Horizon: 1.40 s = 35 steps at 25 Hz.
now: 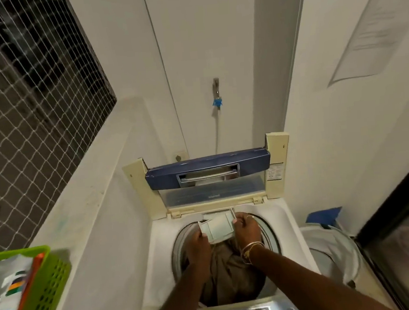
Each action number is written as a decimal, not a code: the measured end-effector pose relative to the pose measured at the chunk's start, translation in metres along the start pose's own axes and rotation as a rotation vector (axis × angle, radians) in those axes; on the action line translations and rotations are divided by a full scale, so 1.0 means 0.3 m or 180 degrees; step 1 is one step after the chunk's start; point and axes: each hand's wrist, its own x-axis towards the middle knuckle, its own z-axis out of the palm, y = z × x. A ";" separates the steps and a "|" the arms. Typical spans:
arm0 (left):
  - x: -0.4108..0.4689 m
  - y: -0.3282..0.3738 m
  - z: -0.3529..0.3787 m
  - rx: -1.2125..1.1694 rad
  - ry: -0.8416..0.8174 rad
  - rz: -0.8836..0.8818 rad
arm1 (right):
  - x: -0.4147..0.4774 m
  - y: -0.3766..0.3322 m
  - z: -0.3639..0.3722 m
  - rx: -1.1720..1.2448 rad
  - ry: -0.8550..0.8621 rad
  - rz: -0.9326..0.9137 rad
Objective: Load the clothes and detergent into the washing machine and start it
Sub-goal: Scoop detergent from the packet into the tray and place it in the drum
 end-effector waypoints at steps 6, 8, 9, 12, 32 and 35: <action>0.095 -0.114 0.122 -0.0050 -0.0132 -0.0310 | 0.077 0.140 0.019 -0.0330 -0.0019 -0.0149; 0.145 -0.148 0.151 0.0055 -0.0167 -0.0303 | 0.105 0.169 0.032 -0.0389 -0.0017 -0.0090; 0.169 -0.167 0.167 0.0103 -0.0188 -0.0232 | 0.124 0.183 0.044 -0.0420 -0.0004 -0.0037; 0.212 -0.204 0.200 0.0349 -0.0194 0.0146 | 0.183 0.244 0.082 -0.0542 0.0087 0.0292; 0.360 -0.311 0.233 0.0875 0.0081 0.0316 | 0.273 0.314 0.176 -0.1137 0.0286 -0.0504; 0.377 -0.308 0.232 0.0886 0.0090 0.0310 | 0.280 0.307 0.178 -0.1197 0.0258 -0.0622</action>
